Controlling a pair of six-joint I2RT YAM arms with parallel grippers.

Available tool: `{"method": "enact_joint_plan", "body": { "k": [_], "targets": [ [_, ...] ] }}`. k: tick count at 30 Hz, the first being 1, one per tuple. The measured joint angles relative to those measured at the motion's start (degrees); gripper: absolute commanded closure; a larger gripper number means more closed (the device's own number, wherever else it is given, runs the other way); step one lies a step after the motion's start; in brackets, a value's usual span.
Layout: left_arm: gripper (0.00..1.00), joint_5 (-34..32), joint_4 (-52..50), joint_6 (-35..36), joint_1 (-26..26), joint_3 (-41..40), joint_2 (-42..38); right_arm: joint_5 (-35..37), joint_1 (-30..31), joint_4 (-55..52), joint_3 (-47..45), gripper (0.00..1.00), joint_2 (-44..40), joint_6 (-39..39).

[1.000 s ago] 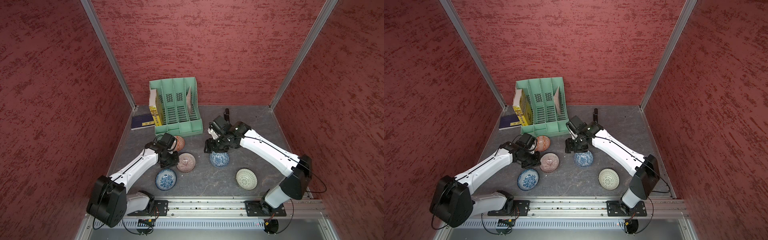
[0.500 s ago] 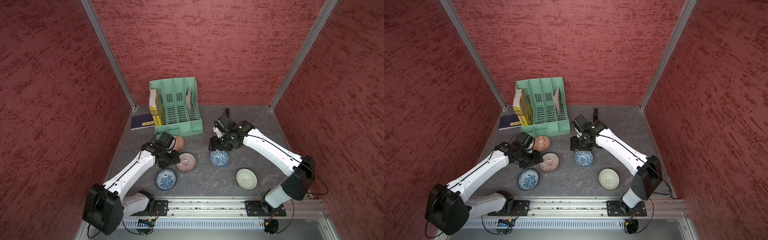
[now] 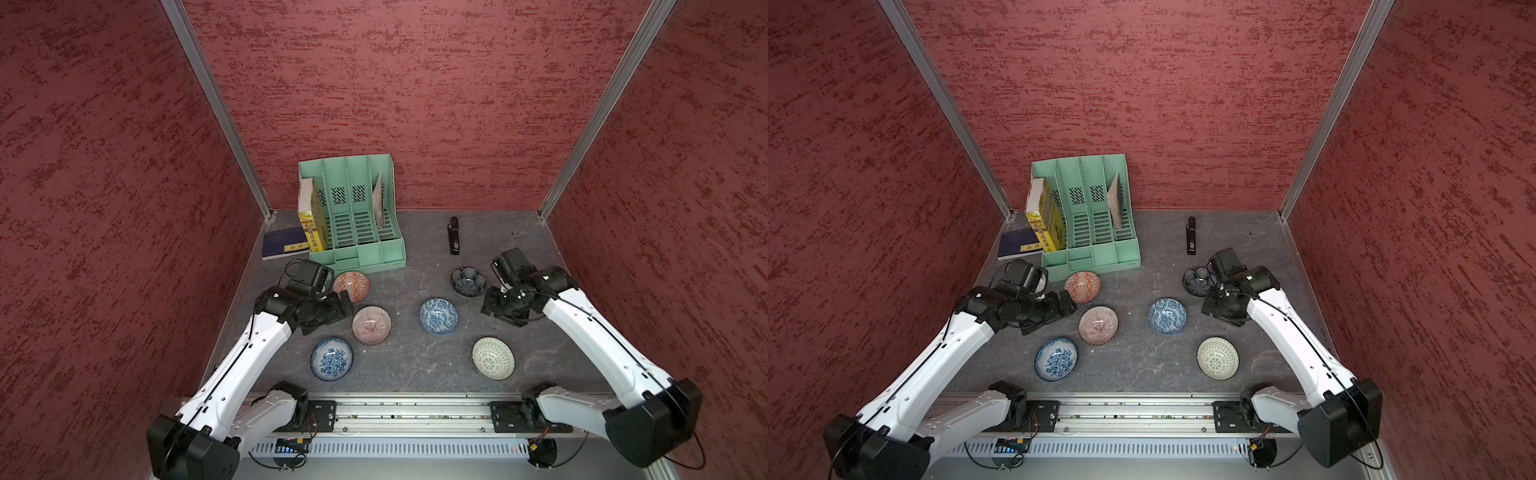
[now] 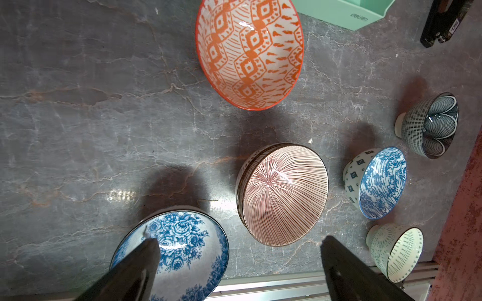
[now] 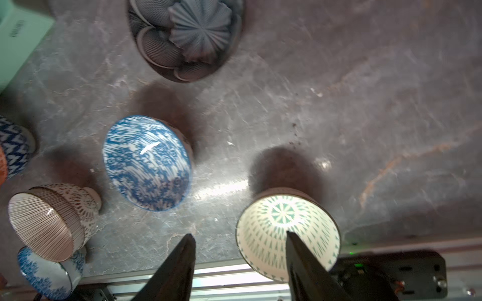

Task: Stack the bowls
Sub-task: Pick up the bowl from the center of the board.

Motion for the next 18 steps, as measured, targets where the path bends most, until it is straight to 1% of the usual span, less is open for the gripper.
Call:
{"method": "enact_joint_plan", "body": {
  "k": [3, 8, 15, 18],
  "targets": [
    [0.0, 0.31, -0.42, 0.07, 1.29, 0.0, -0.13, 1.25, -0.61, -3.17, -5.07, 0.39, -5.57, 4.7],
    [0.06, 1.03, -0.42, 0.28, 1.6, -0.22, -0.96, 1.36, -0.76, -5.64, -11.56, 0.37, -9.94, 10.14],
    [0.1, 1.62, -0.37, 1.01, 1.6, -0.28, -0.96, 1.29, -0.76, -6.97, -16.68, 0.38, -12.72, 13.84],
    [0.12, 1.88, -0.24, 1.09, 1.6, -0.46, -0.96, 1.07, -0.76, -7.04, -18.47, 0.43, -12.79, 14.49]
  ]
}}
